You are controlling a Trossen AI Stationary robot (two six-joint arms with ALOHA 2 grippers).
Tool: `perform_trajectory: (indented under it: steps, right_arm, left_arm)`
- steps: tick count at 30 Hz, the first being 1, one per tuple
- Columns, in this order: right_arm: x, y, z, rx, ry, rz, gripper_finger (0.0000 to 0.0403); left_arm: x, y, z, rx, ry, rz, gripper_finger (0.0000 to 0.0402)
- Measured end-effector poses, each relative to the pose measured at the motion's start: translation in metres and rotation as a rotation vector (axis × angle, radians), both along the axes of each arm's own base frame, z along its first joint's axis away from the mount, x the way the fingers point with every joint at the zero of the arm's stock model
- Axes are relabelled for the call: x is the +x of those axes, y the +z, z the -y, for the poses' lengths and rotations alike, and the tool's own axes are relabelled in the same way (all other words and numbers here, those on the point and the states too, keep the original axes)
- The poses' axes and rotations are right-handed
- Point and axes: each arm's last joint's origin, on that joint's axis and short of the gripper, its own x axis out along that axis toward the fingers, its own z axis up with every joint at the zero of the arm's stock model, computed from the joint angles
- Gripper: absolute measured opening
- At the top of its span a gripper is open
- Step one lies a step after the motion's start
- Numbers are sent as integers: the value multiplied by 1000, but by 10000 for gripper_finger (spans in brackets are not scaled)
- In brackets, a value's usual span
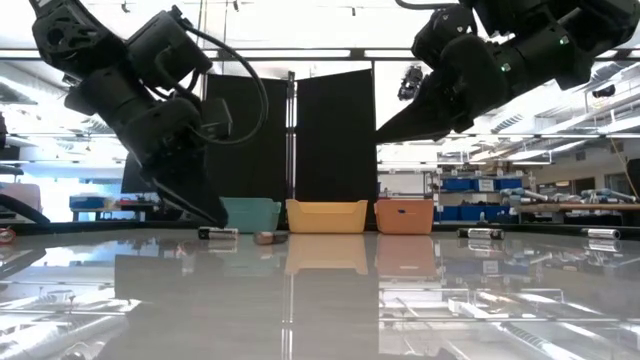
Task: Sort batteries
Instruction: Put the brown battery into the yellow bin
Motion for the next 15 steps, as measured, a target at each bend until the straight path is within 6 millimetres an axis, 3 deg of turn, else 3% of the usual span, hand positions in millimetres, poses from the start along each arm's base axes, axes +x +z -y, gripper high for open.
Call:
perform_trajectory:
  steps: [5, 15]
  right_arm:
    - [2, 2, 0, 27, 47, 2, 33]
    - [24, 16, -1, 0, 150, -42, 54]
  left_arm:
    - [3, 4, 0, 41, -26, 51, 117]
    - [6, 7, 0, 110, -86, 108, 8]
